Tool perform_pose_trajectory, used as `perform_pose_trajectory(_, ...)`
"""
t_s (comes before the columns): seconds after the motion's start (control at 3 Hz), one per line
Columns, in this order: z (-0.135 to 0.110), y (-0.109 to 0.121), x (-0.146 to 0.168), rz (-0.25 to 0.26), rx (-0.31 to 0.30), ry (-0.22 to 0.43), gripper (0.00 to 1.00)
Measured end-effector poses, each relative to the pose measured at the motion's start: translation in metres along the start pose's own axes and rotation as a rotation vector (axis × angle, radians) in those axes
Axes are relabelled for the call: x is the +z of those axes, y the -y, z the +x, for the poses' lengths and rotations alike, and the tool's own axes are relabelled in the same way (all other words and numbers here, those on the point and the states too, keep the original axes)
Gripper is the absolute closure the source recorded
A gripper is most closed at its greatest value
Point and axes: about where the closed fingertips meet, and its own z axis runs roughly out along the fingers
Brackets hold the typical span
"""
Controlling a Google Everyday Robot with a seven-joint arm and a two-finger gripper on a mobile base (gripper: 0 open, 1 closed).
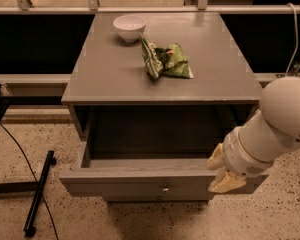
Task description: Close top drawer
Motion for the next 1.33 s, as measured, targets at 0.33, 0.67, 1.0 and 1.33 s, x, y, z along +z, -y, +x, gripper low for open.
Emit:
perform_pose_trajectory(0.33, 0.001, -0.015, 0.013, -0.025, 0.011, 0.007, 0.73)
perform_pose_trajectory(0.67, 0.0, -0.028, 0.022, -0.05, 0.019, 0.01, 0.96)
perform_pose_trajectory(1.0, 0.0, -0.029, 0.022, -0.05, 0.019, 0.009, 1.0)
perform_pose_trajectory(1.33, 0.0, -0.029, 0.022, -0.05, 0.019, 0.009, 1.0)
